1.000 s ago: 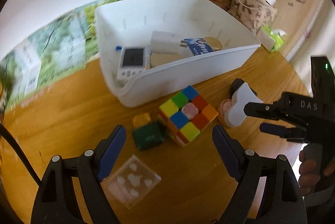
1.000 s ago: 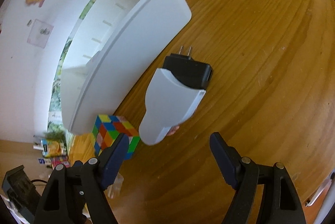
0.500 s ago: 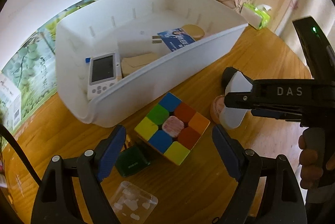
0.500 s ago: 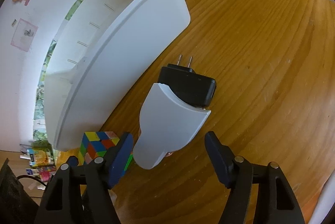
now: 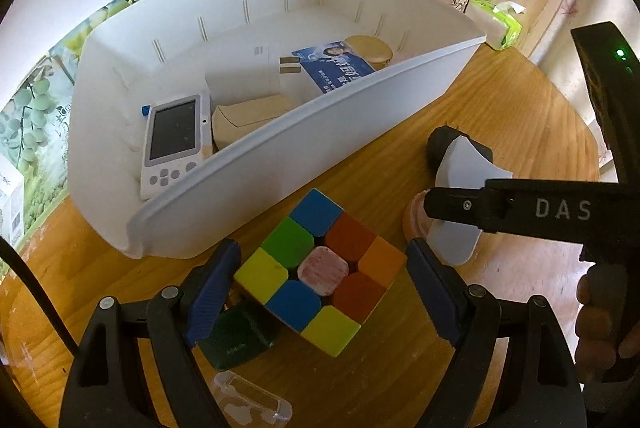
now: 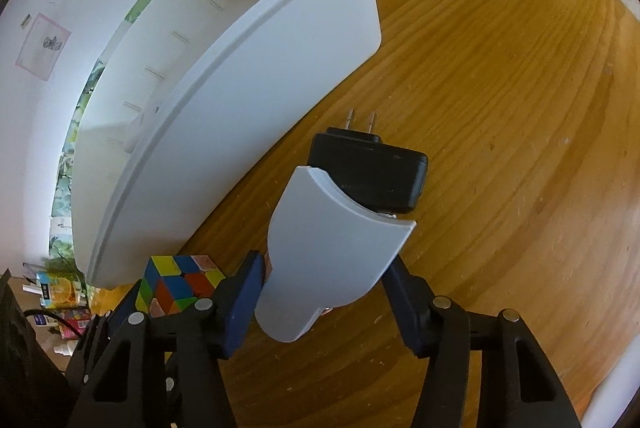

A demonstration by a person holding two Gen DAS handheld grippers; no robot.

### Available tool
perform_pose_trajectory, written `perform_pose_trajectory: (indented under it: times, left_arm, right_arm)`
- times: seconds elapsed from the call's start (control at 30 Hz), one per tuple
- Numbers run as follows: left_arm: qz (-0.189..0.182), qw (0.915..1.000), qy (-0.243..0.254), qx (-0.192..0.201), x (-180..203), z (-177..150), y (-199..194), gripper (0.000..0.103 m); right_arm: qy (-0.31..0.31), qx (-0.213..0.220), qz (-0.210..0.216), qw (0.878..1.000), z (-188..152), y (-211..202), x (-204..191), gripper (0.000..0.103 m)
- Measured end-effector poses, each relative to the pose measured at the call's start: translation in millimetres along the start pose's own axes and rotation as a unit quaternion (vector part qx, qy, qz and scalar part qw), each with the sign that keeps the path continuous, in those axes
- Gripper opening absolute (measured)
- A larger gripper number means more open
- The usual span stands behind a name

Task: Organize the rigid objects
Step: 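Move the left tool onto the Rubik's cube while the right tool approaches the white plastic cover, then close the left tool on the Rubik's cube while the right tool closes on the white cover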

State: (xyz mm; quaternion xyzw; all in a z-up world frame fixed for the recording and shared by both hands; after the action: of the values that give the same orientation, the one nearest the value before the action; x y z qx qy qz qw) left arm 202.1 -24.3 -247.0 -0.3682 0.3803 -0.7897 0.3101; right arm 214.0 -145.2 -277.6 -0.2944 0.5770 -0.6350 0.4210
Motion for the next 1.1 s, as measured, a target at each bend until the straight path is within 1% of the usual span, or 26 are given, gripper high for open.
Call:
perform_pose_trajectory:
  times: [0.13,0.23,0.33,0.43,0.63,0.8,0.83,1.1]
  left_arm:
    - [-0.002,1.0000,-0.005,0.000,-2.2,0.9,3.1,0.085]
    - [-0.007,0.9999,-0.013,0.003,-4.1,1.4,3.8,0.080]
    - [-0.007,0.9999,-0.013,0.005,-3.4,2.6,3.7,0.080]
    - [-0.006,0.9999,-0.007,0.007,-1.7,4.2,3.9,0.080]
    - [-0.008,0.9998,-0.013,0.009,-4.3,4.2,1.7,0.079]
    - [-0.018,0.9994,-0.024,0.017,-5.4,4.2,-3.2,0.079]
    - [-0.020,0.9993,-0.025,0.021,-4.9,4.8,-4.9,0.079]
    - [-0.034,0.9978,-0.027,0.050,3.4,8.3,-20.7,0.079]
  right_arm:
    - [0.000,0.002,0.003,1.000,1.7,1.1,0.1,0.057]
    - [0.000,0.005,0.003,1.000,0.9,0.1,5.2,0.055]
    - [0.004,0.007,0.006,1.000,-0.2,0.0,7.4,0.052]
    - [0.001,0.014,0.007,1.000,0.3,-2.0,9.6,0.046]
    - [-0.001,0.018,0.013,1.000,-1.2,-2.7,12.8,0.045]
    - [-0.002,0.019,0.021,1.000,-2.4,-2.2,14.6,0.039]
    - [-0.003,0.019,0.023,1.000,-2.5,-2.6,15.0,0.034]
    - [-0.010,0.018,0.038,0.999,-4.7,-3.6,11.8,0.034]
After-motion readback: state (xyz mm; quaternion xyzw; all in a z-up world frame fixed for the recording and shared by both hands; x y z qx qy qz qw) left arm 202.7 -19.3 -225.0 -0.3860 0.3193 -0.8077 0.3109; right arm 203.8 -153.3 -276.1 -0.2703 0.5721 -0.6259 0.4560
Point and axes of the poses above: each gripper's, at about its wrist camera, not at the fingertips, and y roughly the way its jaws point, x to its right, z to its top, the point moved 10 cm from there along y, roughly the way its jaws point, and after that the axes turned 15 degrees about -z, right-handed, at the moved point
